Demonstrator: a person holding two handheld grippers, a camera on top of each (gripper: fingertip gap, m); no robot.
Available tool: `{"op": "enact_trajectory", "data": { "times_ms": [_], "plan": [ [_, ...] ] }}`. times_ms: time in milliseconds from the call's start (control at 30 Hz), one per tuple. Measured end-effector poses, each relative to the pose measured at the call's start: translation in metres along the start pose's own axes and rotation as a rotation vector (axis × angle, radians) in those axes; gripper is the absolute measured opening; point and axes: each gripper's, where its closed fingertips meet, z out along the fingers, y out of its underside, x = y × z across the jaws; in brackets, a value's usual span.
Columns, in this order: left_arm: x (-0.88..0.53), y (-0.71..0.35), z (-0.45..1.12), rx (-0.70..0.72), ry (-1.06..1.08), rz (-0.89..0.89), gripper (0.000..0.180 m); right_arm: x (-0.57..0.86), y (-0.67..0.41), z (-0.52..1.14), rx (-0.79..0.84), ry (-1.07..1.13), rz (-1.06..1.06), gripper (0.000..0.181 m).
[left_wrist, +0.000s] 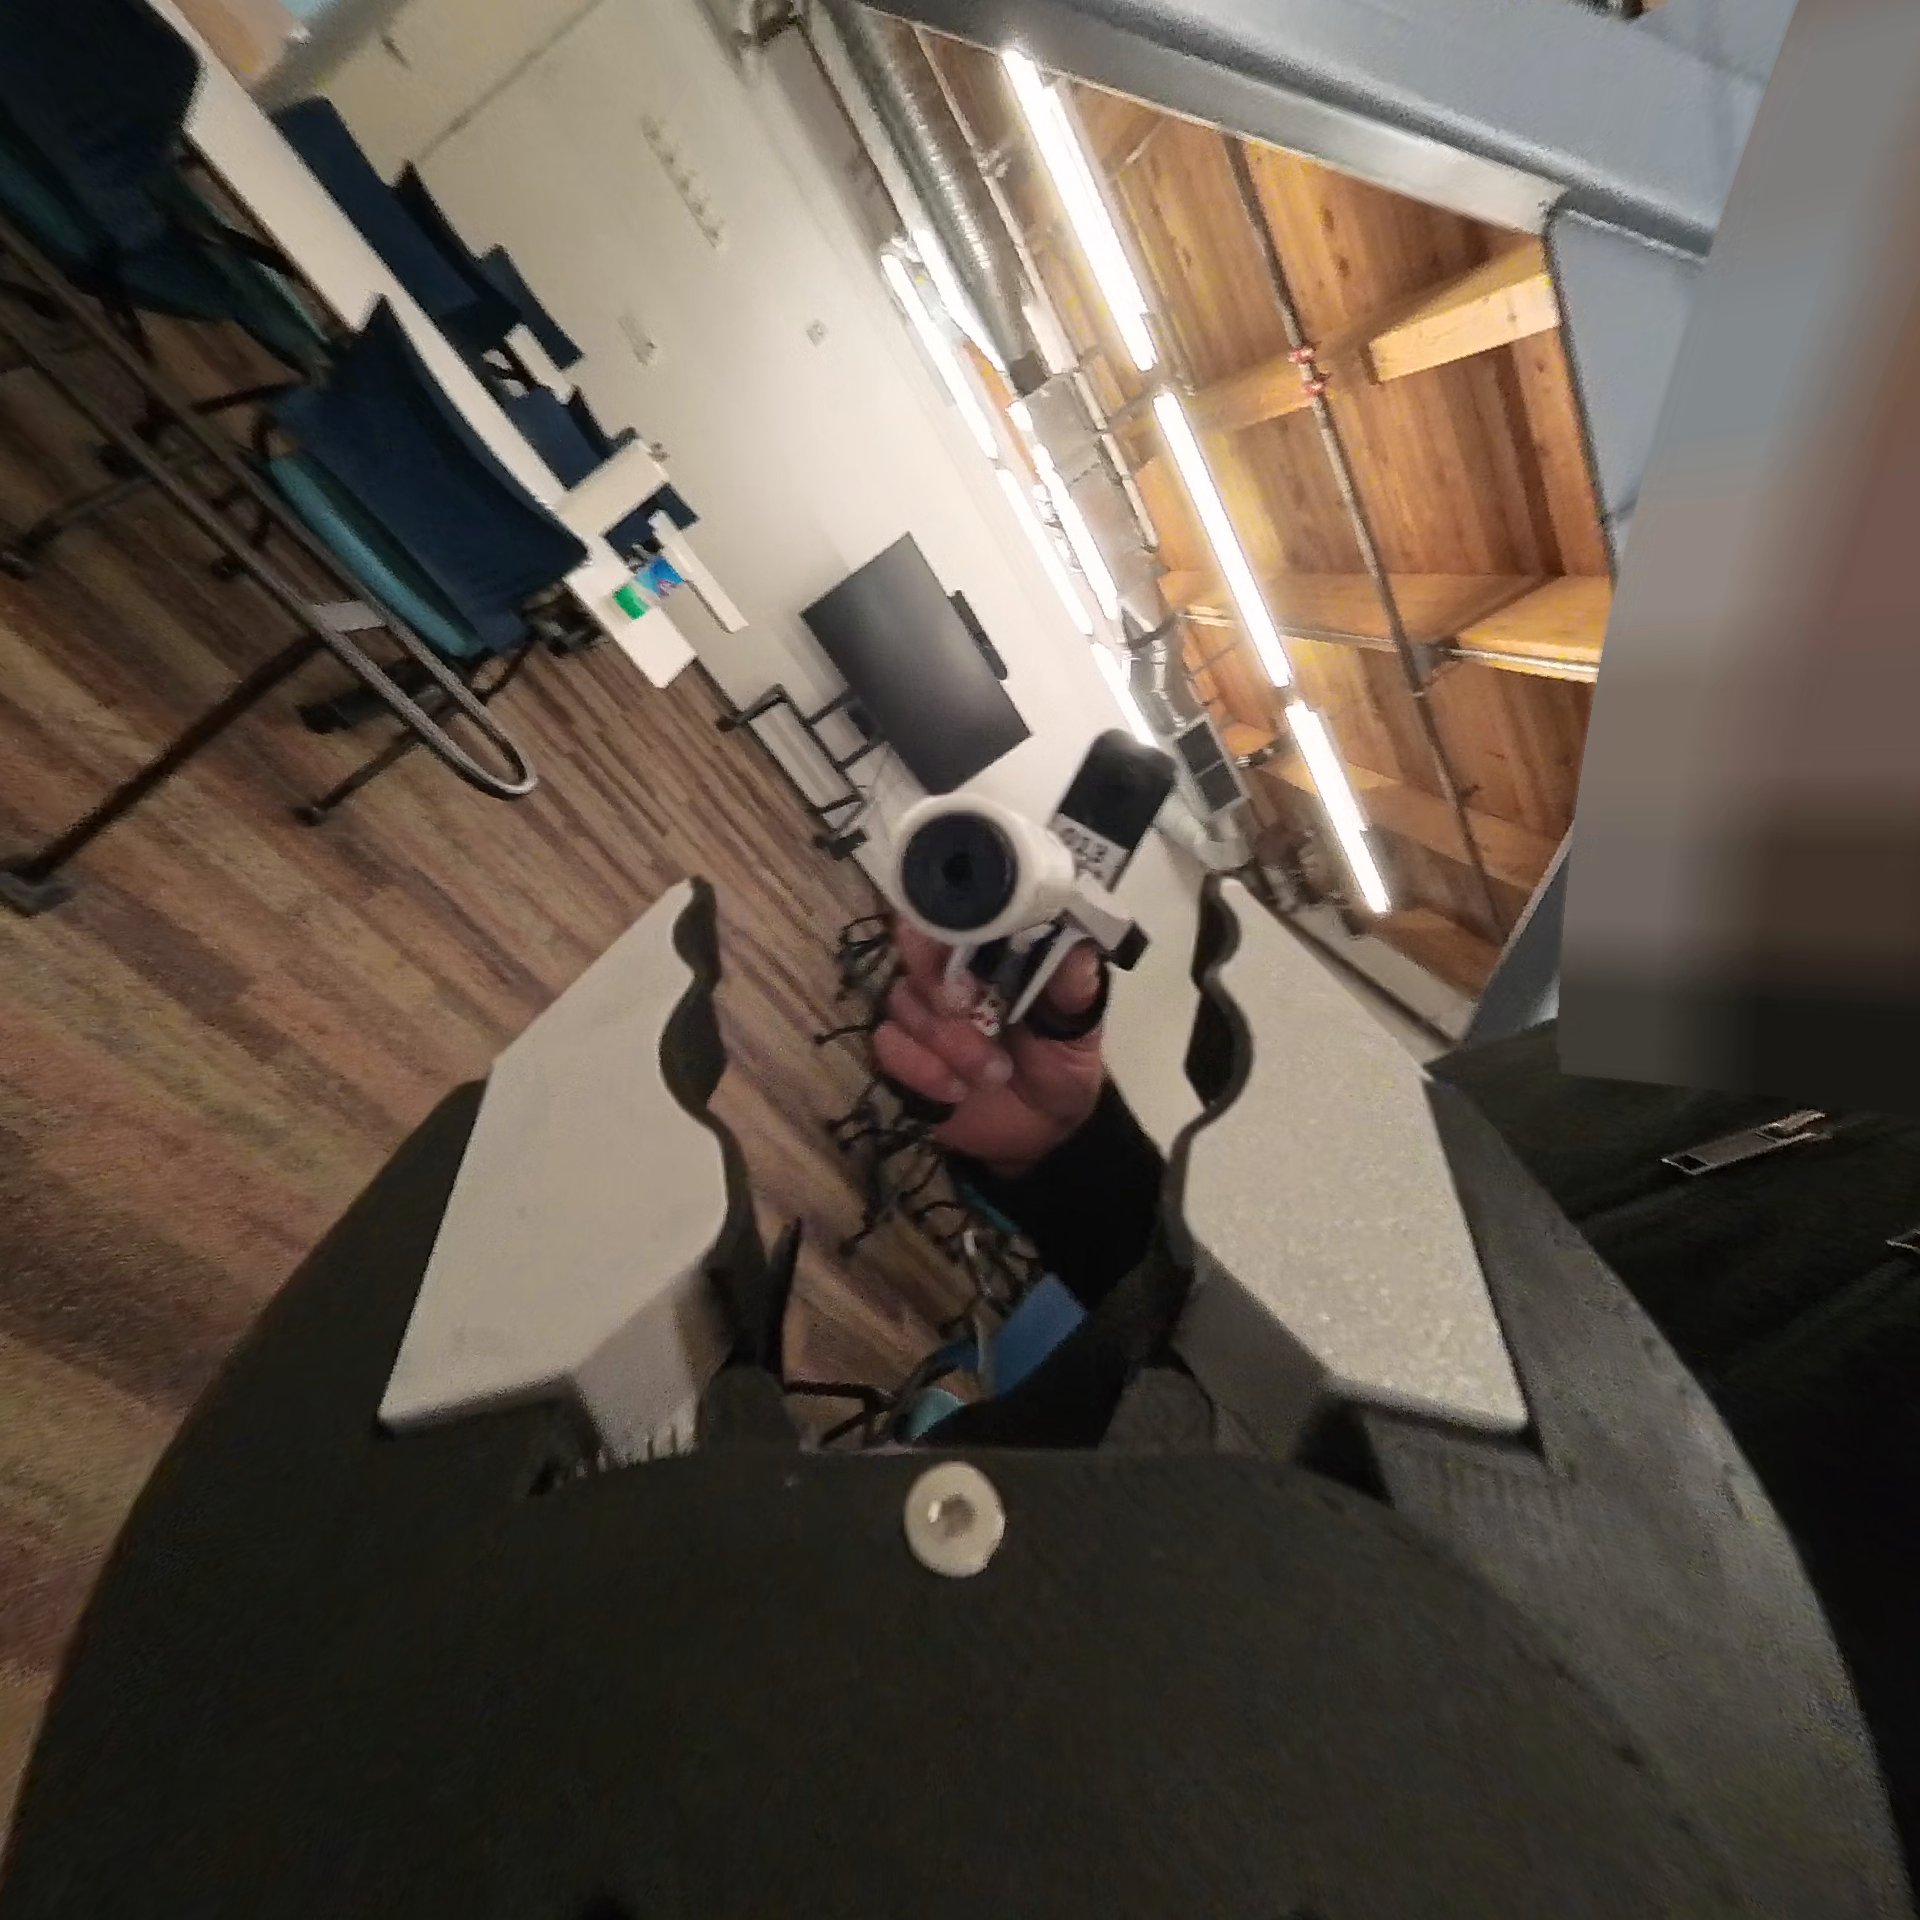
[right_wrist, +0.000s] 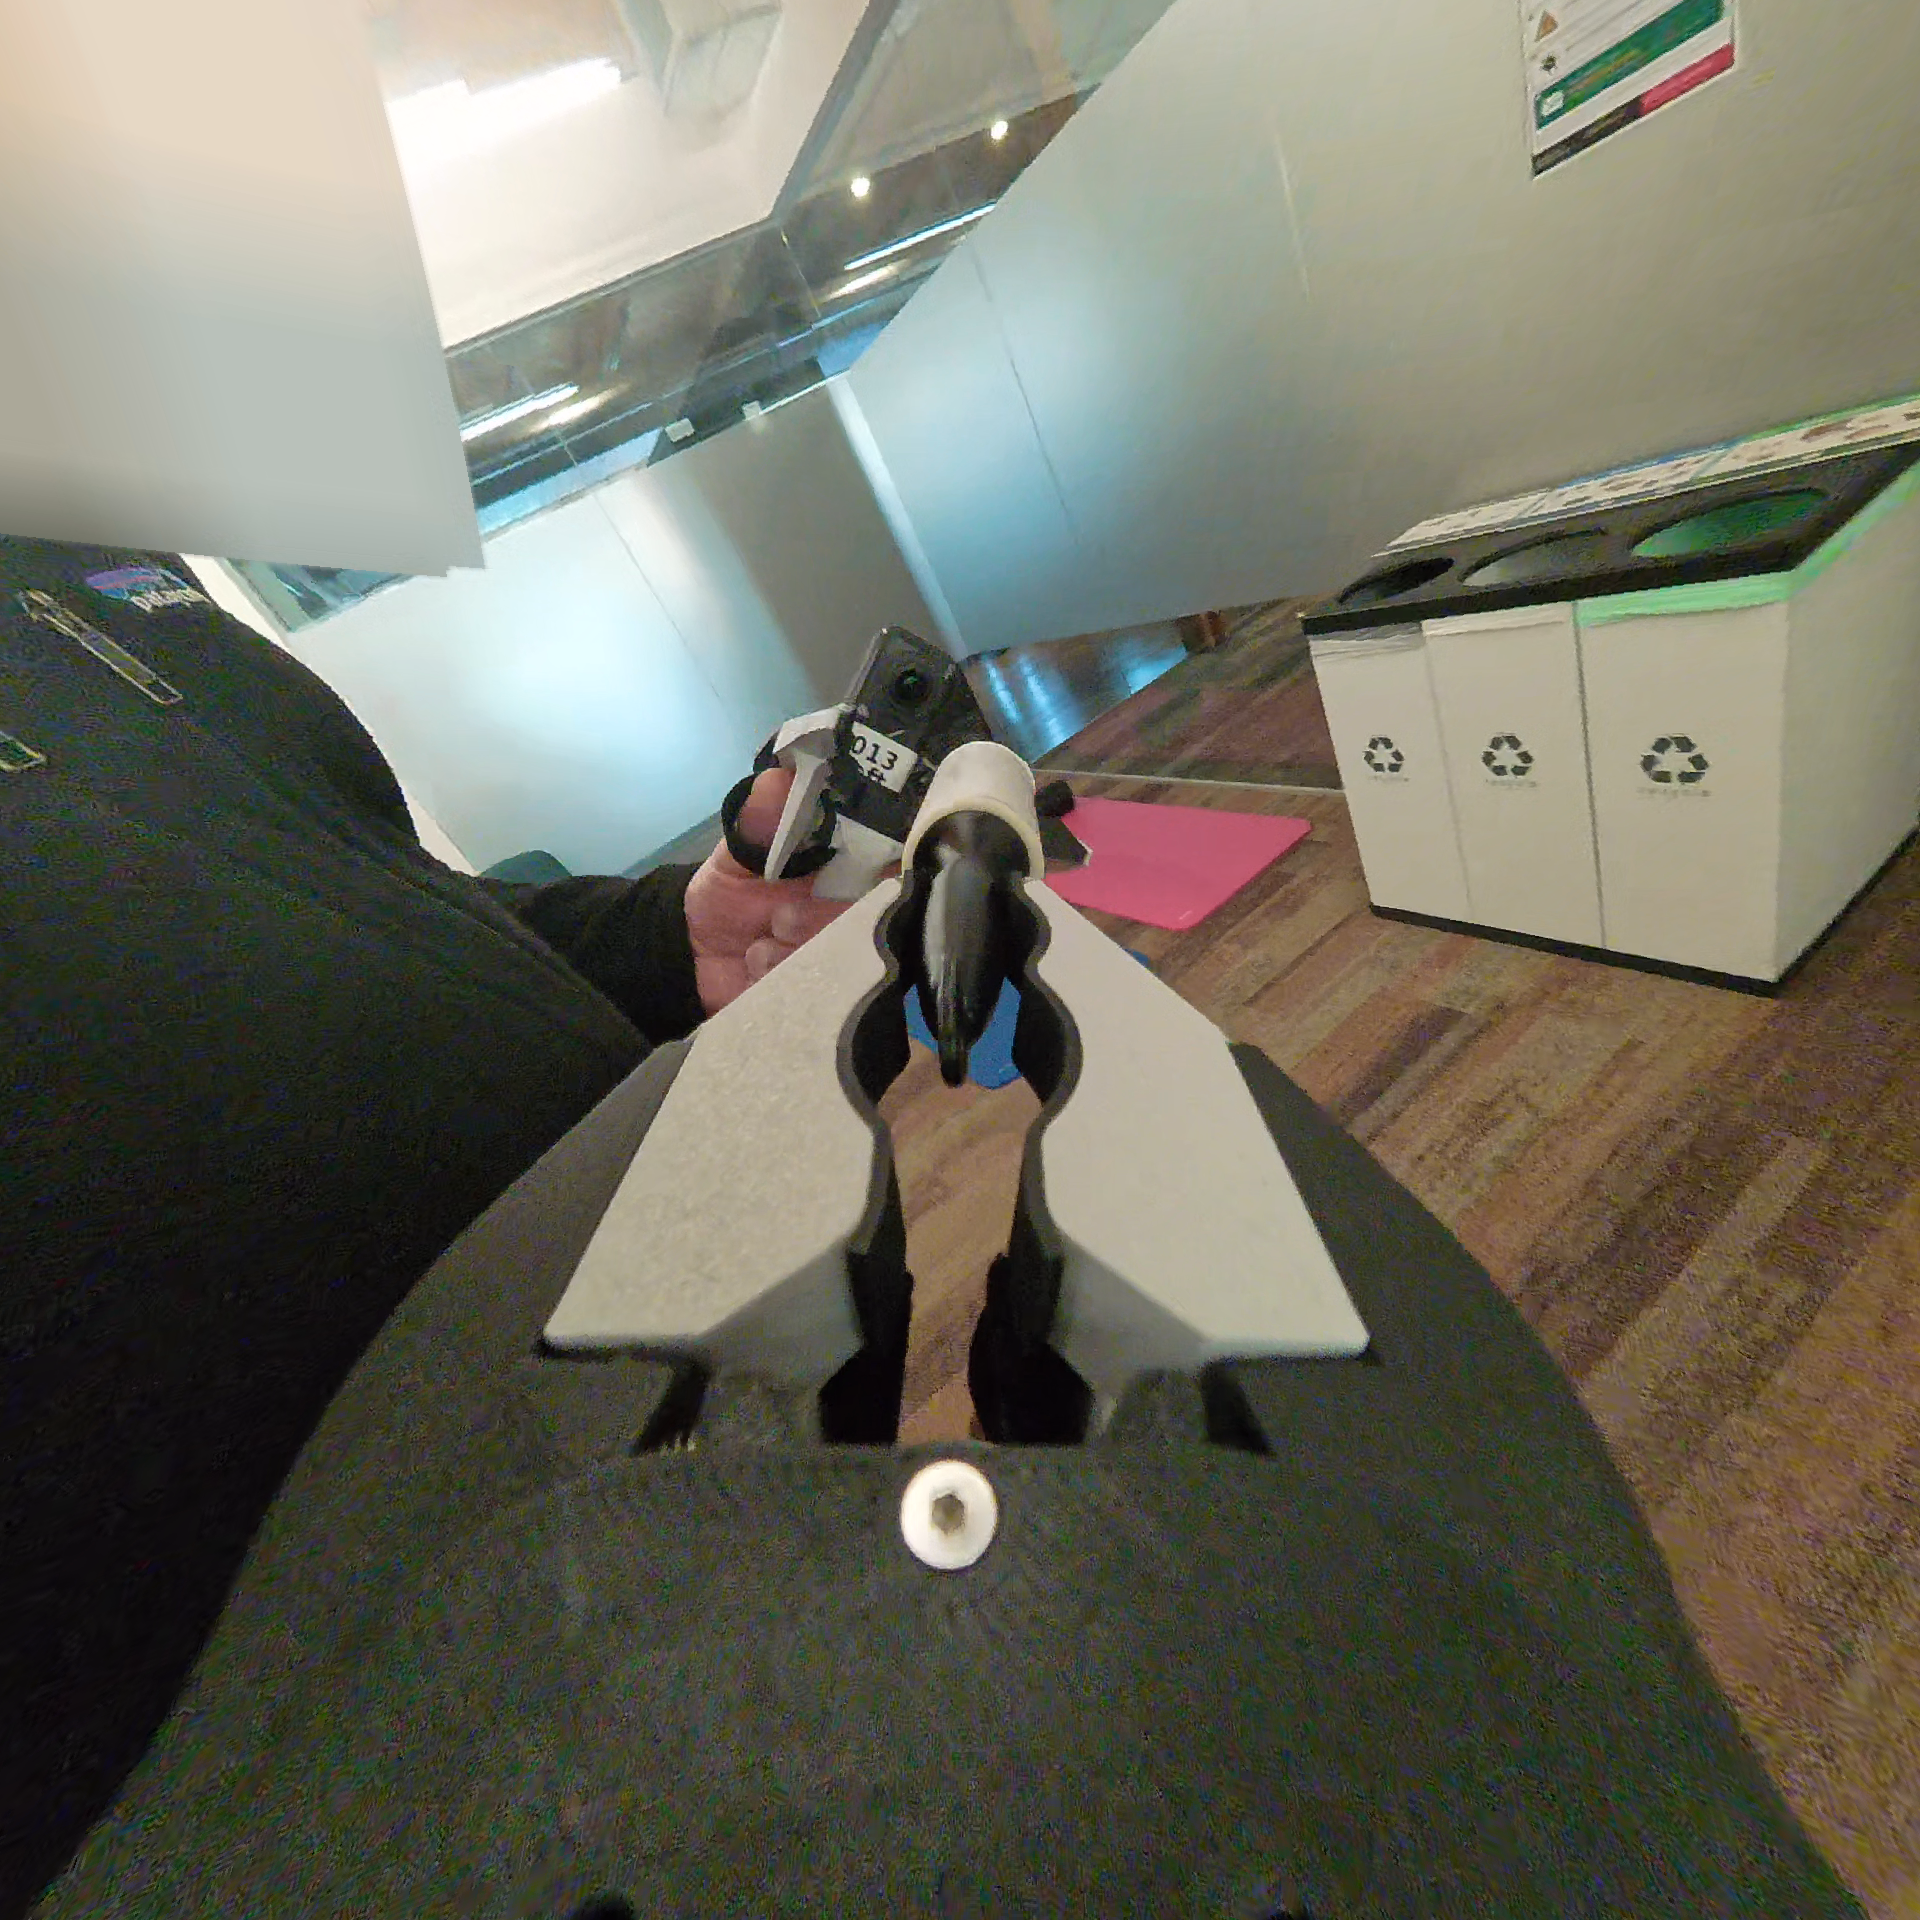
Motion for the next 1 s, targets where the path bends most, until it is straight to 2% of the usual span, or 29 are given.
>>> {"op": "enact_trajectory", "data": {
  "times_ms": [167,333,500,633,767,1000],
  "plan": [
    [-0.054,0.009,-0.028,-0.122,-0.232,0.119,0.077,-0.026,-0.016,-0.025,0.067,-0.085,-0.013,0.013],
    [-0.088,0.025,-0.053,-0.112,-0.300,0.015,0.074,-0.094,-0.019,-0.050,0.096,-0.244,-0.057,0.013],
    [-0.102,0.057,-0.060,-0.185,-0.335,-0.052,0.075,-0.117,0.022,-0.049,-0.078,-0.162,-0.161,0.013],
    [-0.109,0.088,-0.063,-0.317,-0.336,-0.084,0.081,-0.110,0.038,-0.053,-0.094,-0.133,-0.137,0.013],
    [-0.112,0.111,-0.069,-0.385,-0.324,-0.113,0.082,-0.095,0.070,-0.054,-0.166,-0.113,-0.117,0.012],
    [-0.129,0.129,-0.085,-0.400,-0.378,-0.148,0.082,-0.073,0.151,-0.054,-0.325,-0.110,-0.016,0.013]
  ]
}}
